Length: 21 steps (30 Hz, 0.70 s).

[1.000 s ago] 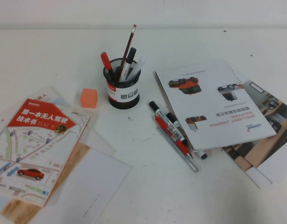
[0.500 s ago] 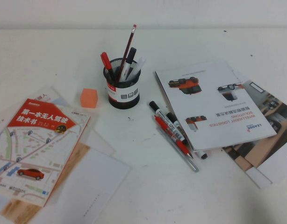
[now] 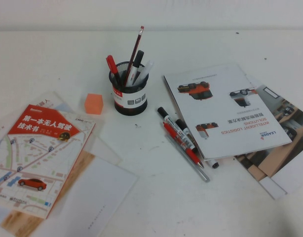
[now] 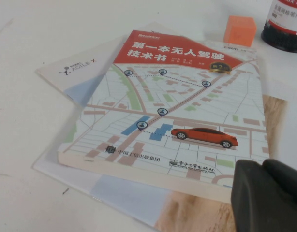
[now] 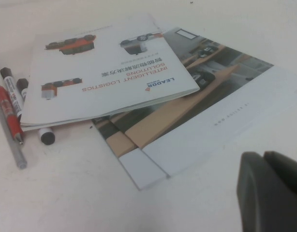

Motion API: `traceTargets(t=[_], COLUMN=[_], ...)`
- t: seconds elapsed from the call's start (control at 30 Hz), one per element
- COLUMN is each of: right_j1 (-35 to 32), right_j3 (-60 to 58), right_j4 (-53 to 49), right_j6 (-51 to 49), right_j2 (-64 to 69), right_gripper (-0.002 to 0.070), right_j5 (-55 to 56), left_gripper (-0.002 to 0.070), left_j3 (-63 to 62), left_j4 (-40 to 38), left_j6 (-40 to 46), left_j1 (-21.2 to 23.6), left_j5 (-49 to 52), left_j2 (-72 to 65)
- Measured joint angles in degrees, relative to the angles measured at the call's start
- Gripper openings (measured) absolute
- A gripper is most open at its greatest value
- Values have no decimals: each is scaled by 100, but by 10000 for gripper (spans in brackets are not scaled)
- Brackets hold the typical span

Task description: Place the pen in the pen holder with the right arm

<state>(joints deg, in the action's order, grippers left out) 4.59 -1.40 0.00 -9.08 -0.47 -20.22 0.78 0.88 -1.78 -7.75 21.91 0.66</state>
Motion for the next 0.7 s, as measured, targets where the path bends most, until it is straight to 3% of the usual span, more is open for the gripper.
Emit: traceTargets(t=[0.7], right_j1=[0], right_j3=[0], right_j4=[52], right_j6=[-9], right_j2=[0], right_gripper=[-19], right_j5=[0], left_gripper=[-4], left_j3=[0], left_j4=[0], left_j6=[0], left_j1=[0], left_j5=[0], left_j2=[0])
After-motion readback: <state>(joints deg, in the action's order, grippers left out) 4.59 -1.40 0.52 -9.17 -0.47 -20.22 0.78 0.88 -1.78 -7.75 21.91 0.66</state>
